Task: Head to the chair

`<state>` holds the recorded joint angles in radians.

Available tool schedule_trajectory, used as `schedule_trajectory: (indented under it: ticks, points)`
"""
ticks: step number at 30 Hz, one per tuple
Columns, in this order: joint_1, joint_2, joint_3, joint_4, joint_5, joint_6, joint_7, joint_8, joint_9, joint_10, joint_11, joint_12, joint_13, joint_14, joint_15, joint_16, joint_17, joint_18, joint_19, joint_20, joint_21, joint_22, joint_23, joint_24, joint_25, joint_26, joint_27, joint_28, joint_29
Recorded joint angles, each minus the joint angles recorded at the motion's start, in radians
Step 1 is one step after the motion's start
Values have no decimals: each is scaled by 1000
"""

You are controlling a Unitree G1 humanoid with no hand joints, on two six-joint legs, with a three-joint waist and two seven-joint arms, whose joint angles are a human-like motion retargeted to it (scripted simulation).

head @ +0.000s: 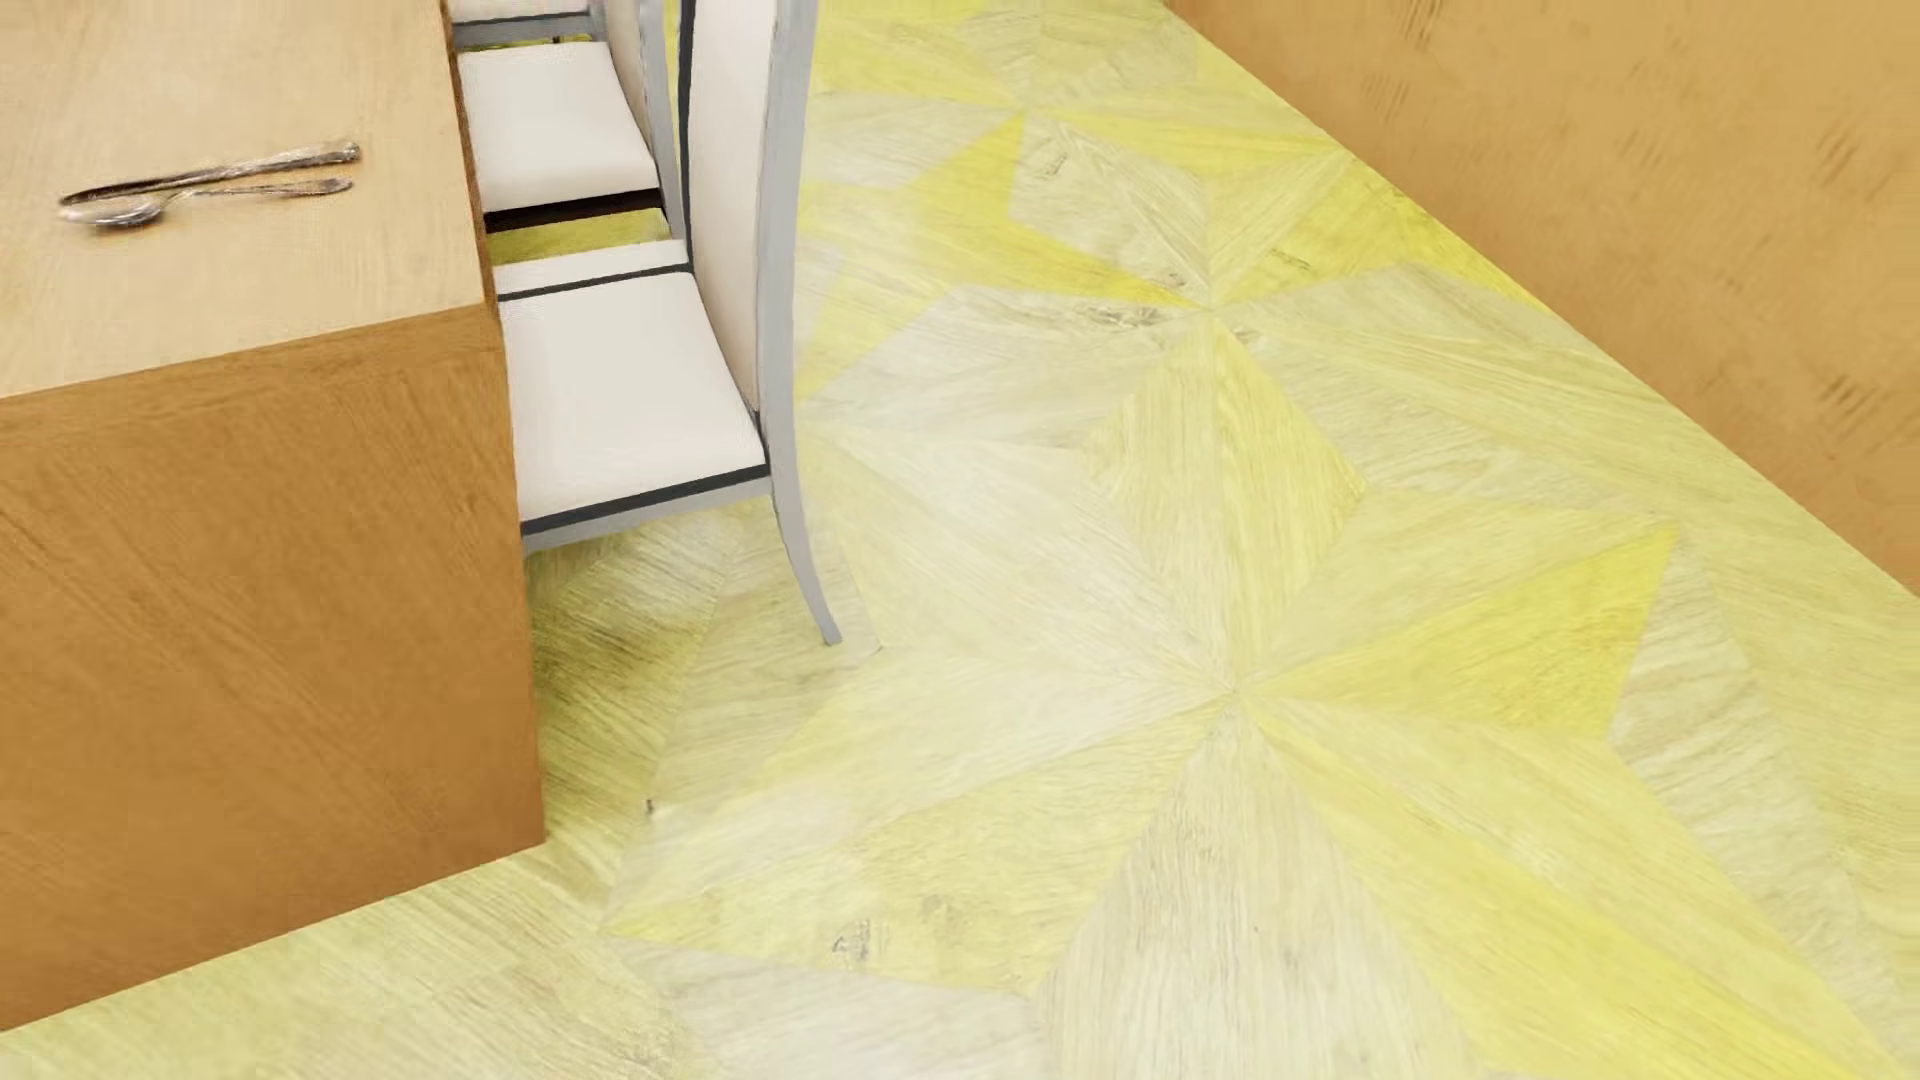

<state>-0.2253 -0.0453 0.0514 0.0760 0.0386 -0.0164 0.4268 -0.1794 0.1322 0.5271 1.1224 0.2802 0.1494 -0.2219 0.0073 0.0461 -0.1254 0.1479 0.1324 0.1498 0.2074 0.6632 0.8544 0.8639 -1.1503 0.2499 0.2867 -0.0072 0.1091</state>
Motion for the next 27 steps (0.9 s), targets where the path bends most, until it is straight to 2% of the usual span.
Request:
schedule_trajectory:
  ticks: [1,2,3,5,6,7,9,10,11,12,13,14,15,16,17,18,19,20,21,22,23,24,25,26,27]
  points:
    - [45,-67,-12,-8,-95,-9,0,-45,0,-21,41,-23,32,-14,-20,7,-30,-20,-29,-28,-13,-8,-3,21,-17,-31,-5,-4,9]
    - [88,-130,-28,-20,-174,-17,-8,-71,1,-42,41,-52,65,-28,-40,8,-48,-38,-73,-50,-42,-28,-20,38,-14,-67,-4,-8,9]
    - [125,-185,-46,-32,-232,-24,-25,-81,1,-57,2,-75,97,-43,-64,10,-54,-59,-95,-79,-84,-60,-42,49,6,-102,-5,-8,6]
    - [179,-265,-84,-45,-321,-32,-81,-110,-1,-78,-184,-120,157,-74,-73,11,-42,-95,-122,-126,-193,-145,-94,38,64,-147,7,-11,-13]
    - [196,-291,-104,-48,-345,-34,-121,-125,-2,-85,-318,-143,185,-83,-60,11,-21,-110,-136,-147,-242,-183,-118,23,88,-156,11,-13,-24]
    - [212,-319,-124,-47,-335,-35,-166,-91,-4,-93,-454,-164,208,-91,-39,7,7,-127,-134,-165,-284,-213,-138,7,108,-154,22,-16,-37]
    - [235,-371,-156,-38,-291,-30,-263,47,-6,-102,-678,-203,235,-104,-32,-1,60,-164,-103,-208,-310,-250,-153,-10,118,-139,14,-21,-34]
    - [245,-386,-163,-33,-285,-27,-313,99,-7,-99,-761,-211,241,-114,-24,-6,67,-184,-62,-231,-288,-263,-148,-13,88,-137,-8,-21,-13]
    - [254,-394,-166,-30,-299,-23,-367,144,-7,-94,-827,-213,244,-131,4,-14,67,-205,14,-255,-269,-268,-149,-16,51,-140,-26,-20,-11]
    - [262,-392,-167,-24,-321,-19,-426,211,-7,-86,-877,-205,240,-161,50,-21,59,-228,19,-275,-251,-269,-146,-24,9,-140,-36,-25,-12]
    - [263,-381,-166,-15,-344,-15,-495,298,-8,-62,-892,-195,230,-202,84,-21,52,-250,-23,-295,-253,-262,-145,-31,-10,-136,-35,-34,-21]
    - [255,-360,-160,-5,-361,-12,-570,380,-10,-21,-863,-181,216,-243,146,-14,40,-277,38,-313,-263,-250,-139,-37,-8,-137,-34,-38,-21]
    - [246,-356,-145,11,-359,-13,-636,352,-8,18,-773,-163,190,-266,114,8,24,-304,112,-322,-267,-232,-124,-34,-11,-131,-32,-40,-24]
    - [240,-364,-126,29,-361,-9,-699,313,-3,48,-666,-139,150,-254,32,33,9,-314,115,-305,-265,-211,-100,-37,-24,-121,-20,-37,-21]
    - [224,-379,-107,56,-347,-1,-748,276,5,104,-566,-99,94,-208,-34,45,0,-310,116,-235,-272,-181,-71,-55,-40,-84,-1,6,-20]
    - [209,-367,-96,80,-328,9,-766,248,11,142,-535,-53,29,-129,-73,17,-13,-275,115,-122,-280,-133,-54,-90,-60,-16,25,90,-14]
    - [180,-339,-93,98,-313,16,-763,214,14,172,-548,-9,-59,-31,-88,-37,-22,-221,100,11,-288,-84,-44,-156,-78,57,69,189,-7]
    - [143,-299,-95,118,-308,22,-734,171,14,198,-589,7,-124,52,-86,-78,-50,-174,79,124,-293,-10,-70,-230,-88,132,63,250,-6]
    - [105,-263,-100,137,-313,26,-681,124,12,210,-637,19,-178,75,-76,-90,-77,-147,60,178,-316,62,-120,-275,-72,177,50,255,-36]
    - [72,-235,-103,145,-316,31,-627,82,8,217,-681,39,-218,48,-65,-67,-102,-153,43,131,-338,137,-181,-238,-32,197,7,165,-72]
    - [47,-215,-105,146,-319,37,-566,46,6,213,-714,67,-254,42,-58,-27,-128,-174,28,25,-361,187,-240,-147,30,152,-39,43,-93]
    - [32,-204,-106,154,-319,45,-485,15,5,195,-727,101,-288,40,-58,17,-165,-200,16,-83,-360,207,-290,-42,84,65,-98,-74,-94]
    - [31,-197,-105,149,-317,56,-410,-11,4,151,-730,133,-320,65,-64,43,-216,-215,5,-145,-342,197,-329,35,107,0,-146,-155,-82]
    - [48,-186,-107,169,-314,69,-284,-37,3,84,-737,162,-354,133,-69,43,-269,-246,-5,-154,-313,170,-362,71,93,-37,-179,-191,-65]
    - [90,-175,-111,234,-305,84,-85,-66,0,43,-742,186,-387,128,-74,21,-310,-223,-13,-119,-287,139,-386,62,64,-44,-194,-194,-54]
